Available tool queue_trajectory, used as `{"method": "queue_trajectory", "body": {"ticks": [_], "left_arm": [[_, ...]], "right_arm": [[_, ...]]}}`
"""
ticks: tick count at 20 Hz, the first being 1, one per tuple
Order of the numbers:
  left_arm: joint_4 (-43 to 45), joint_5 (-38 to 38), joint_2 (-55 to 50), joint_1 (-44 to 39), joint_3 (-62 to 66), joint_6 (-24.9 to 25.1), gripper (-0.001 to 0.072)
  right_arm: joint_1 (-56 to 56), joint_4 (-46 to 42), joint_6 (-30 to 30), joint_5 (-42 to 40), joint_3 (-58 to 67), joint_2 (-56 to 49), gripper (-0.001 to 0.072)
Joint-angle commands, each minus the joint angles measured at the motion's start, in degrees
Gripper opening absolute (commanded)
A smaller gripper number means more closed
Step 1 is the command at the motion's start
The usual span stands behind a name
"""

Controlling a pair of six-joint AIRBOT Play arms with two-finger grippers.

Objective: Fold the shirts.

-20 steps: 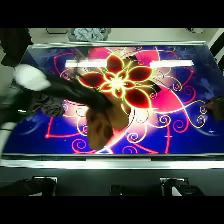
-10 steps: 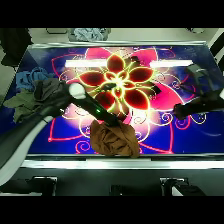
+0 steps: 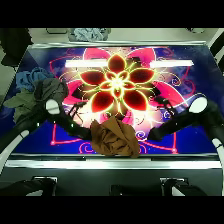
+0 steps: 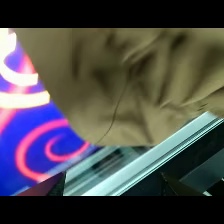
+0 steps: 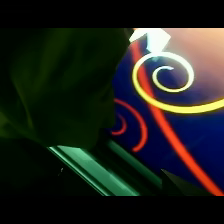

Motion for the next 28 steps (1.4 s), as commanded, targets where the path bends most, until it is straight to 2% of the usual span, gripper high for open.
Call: {"method": "queue_trajectory", "body": {"ticks": [1,3,8,9,10,11,12,13,14,17,20,22,23,24,25,28], "left_arm": [[-9.7,11.67,2.01,0.5,-13.57,1.81,0.072],[-12.22,16.24,1.55,-0.7,-15.58,2.1,0.072],[-12.46,21.77,-1.9,-4.83,-15.65,1.16,0.072],[-13.38,22.82,-2.58,-4.98,-15.65,1.14,0.0658],[-14.38,23.67,-2.97,-5.03,-15.65,1.07,0.0487],[-14.58,24.44,-3.06,-5.05,-15.65,1.01,0.0372],[-14.58,24.9,-3.06,-5.03,-15.65,1.01,0.0351],[-14.53,24.9,-3.06,-4.87,-15.65,1.05,0.0161],[-14.53,24.83,-3.04,-4.83,-15.65,1.07,0.0034],[-14.56,24.35,-3.02,-4.85,-15.63,1.05,0.0032],[-14.53,23.08,-2.99,-4.85,-15.63,1.29,0.0032],[-14.56,23.1,-2.84,-4.85,-15.63,2.14,0.0032],[-14.56,23.08,-2.71,-4.81,-15.61,2.14,0.0032],[-14.56,22.84,-2.51,-4.81,-15.41,2.16,0.0032],[-14.53,22.6,-2.29,-4.79,-14.95,2.51,0.0032],[-13.05,22.69,0.28,-3.91,-10.82,5.84,0.0029]], "right_arm": [[0.0,3.15,-2.71,-1.42,-8.61,0.63,0.0707],[0.11,3.15,-2.93,-2.89,-11.61,1.64,0.0708],[0.11,4.04,-3.93,-7.56,-18.8,5.35,0.0711],[0.11,4.81,-4.13,-7.8,-20.09,5.49,0.0711],[0.11,5.97,-5.2,-8.11,-21.24,5.49,0.0712],[0.11,6.84,-5.84,-8.68,-22.08,5.49,0.0712],[0.33,7.5,-5.92,-9.49,-22.84,5.49,0.0712],[1.75,7.3,-6.05,-10.84,-23.43,5.49,0.0714],[4.74,7.32,-6.08,-12.74,-23.93,5.49,0.0715],[17.05,7.37,-3.82,-21.4,-24.09,5.46,0.0716],[25.59,5.75,4.76,-31.56,-24.09,4.42,0.0716],[28.17,4.48,10.43,-34.62,-24.09,1.88,0.0695],[28.24,4.42,11.52,-35.39,-24.09,0.85,0.0535],[28.15,3.56,11.89,-35.8,-24.06,0.74,0.0157],[28.17,1.4,12.11,-36.04,-23.78,1.18,0.0047],[28.17,-13.49,13.44,-29.53,-19.15,4.92,0.0047]]}}
